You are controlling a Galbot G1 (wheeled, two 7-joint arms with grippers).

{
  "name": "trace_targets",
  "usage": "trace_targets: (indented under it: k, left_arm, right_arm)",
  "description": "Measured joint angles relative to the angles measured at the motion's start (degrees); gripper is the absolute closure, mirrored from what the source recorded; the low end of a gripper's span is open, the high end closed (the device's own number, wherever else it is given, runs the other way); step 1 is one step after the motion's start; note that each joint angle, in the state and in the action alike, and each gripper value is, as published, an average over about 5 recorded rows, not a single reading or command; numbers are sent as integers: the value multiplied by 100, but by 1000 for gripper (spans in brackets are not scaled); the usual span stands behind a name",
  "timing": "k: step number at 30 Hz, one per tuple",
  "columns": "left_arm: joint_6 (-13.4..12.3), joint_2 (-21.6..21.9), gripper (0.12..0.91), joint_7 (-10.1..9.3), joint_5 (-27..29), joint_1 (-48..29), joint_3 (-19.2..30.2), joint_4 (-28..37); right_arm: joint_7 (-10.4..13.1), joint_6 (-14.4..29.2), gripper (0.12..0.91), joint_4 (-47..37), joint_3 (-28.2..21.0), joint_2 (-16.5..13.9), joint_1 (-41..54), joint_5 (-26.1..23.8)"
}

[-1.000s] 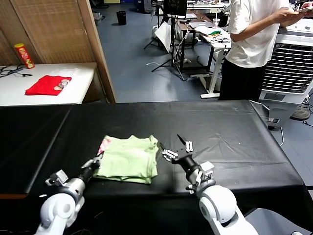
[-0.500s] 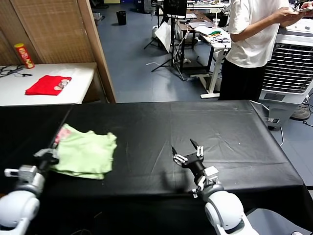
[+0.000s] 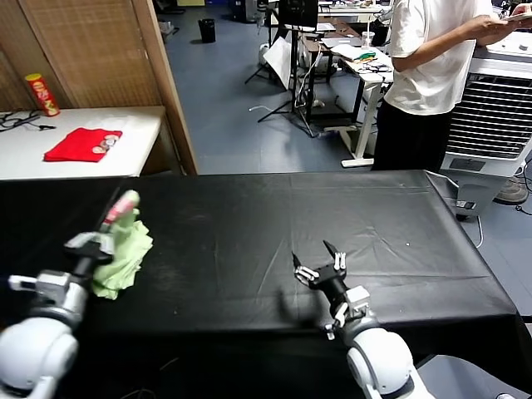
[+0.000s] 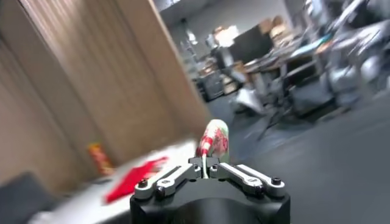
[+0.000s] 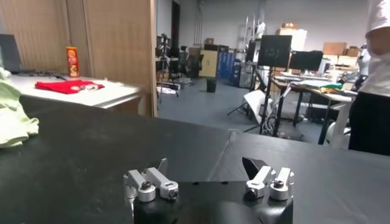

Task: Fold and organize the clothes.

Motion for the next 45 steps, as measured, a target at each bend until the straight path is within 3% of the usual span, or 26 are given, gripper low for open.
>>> trace_targets:
  k: [5, 9, 15, 18, 21, 25, 30, 33, 36, 39, 42, 45]
  left_arm:
    - [61, -684, 881, -108, -337, -263, 1043, 1]
    - [-39, -1259, 854, 81, 13, -323, 1780, 192]
    - [-490, -1896, 564, 331, 916, -262, 2514, 530]
    - [-781, -1990, 396, 502, 1134, -246, 2652, 557]
    - [-1111, -1957, 274, 652, 1185, -223, 2647, 493]
    - [-1416, -1782, 235, 680, 1128, -157, 2490, 363]
    - [-1559, -1634, 232, 562, 1119, -34, 2251, 267]
    - [-1579, -1637, 232, 501, 1143, 59, 2162, 229]
    - [-1598, -1665, 232, 474, 1163, 147, 2095, 201]
    - [-1639, -1685, 232, 464, 1169, 236, 2014, 173]
    - [-1734, -1690, 232, 459, 1169, 335, 1919, 155]
    - [-1861, -1694, 232, 456, 1169, 436, 1814, 157]
  right_arm:
    - [-24, -2, 227, -65, 37, 25, -12, 5]
    - [-97, -60, 227, -121, 9, -8, 43, 123]
    - [-263, -357, 227, -189, -146, -113, 212, 652]
    - [-314, -572, 227, -250, -253, -138, 328, 1065]
    - [-212, -809, 227, -346, -385, -110, 479, 1569]
    - [116, -1175, 227, -564, -620, 2, 747, 2369]
    - [567, -1494, 228, -932, -888, 207, 1110, 3394]
    - [659, -1545, 243, -1169, -998, 337, 1294, 3759]
    - [675, -1534, 330, -1413, -1089, 457, 1468, 3899]
    - [609, -1428, 482, -1658, -1167, 549, 1638, 3818]
    - [309, -1116, 649, -1929, -1261, 563, 1822, 3368]
    - [-156, -641, 809, -2242, -1380, 499, 2033, 2535]
